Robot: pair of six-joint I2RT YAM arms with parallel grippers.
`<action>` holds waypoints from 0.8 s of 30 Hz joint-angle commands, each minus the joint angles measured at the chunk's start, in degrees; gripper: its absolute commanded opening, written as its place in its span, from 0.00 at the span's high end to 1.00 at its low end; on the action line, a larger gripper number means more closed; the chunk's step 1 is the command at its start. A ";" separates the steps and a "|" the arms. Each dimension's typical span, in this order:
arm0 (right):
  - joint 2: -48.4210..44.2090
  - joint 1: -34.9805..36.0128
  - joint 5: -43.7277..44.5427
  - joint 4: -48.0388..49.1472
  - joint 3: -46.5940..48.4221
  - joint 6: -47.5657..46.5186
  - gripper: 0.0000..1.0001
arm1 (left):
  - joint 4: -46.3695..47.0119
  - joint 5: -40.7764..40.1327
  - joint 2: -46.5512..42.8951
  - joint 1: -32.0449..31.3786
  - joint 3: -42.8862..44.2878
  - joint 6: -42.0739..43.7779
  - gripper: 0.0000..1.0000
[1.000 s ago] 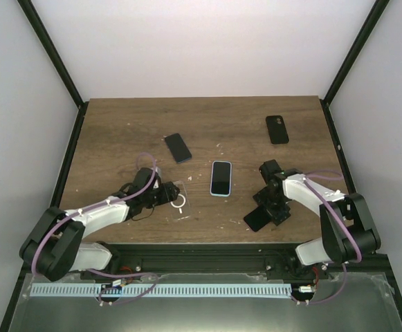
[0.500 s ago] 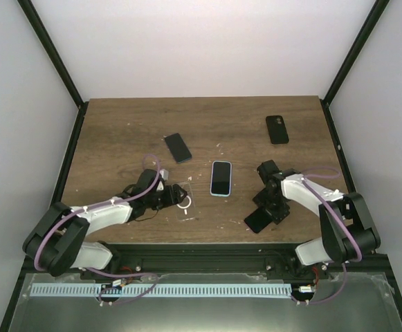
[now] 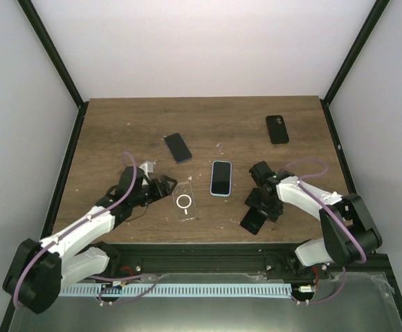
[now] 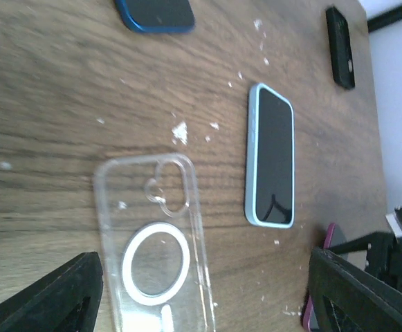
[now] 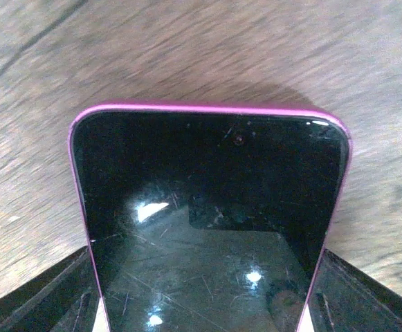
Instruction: Put the phone into the phone case
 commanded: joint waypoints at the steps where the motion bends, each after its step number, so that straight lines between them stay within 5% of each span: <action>1: 0.26 3.11 -1.21 4.04 3.39 -2.26 0.27 | -4.77 0.56 -4.79 4.37 -1.93 0.73 0.17; 13: 3.78 13.18 -2.65 2.89 17.80 -2.27 0.27 | -6.31 10.54 -4.59 13.33 -4.15 1.48 0.16; 24: 18.17 21.34 -2.77 6.50 33.03 -8.02 0.27 | -4.50 17.69 -2.81 19.71 -6.32 0.95 0.17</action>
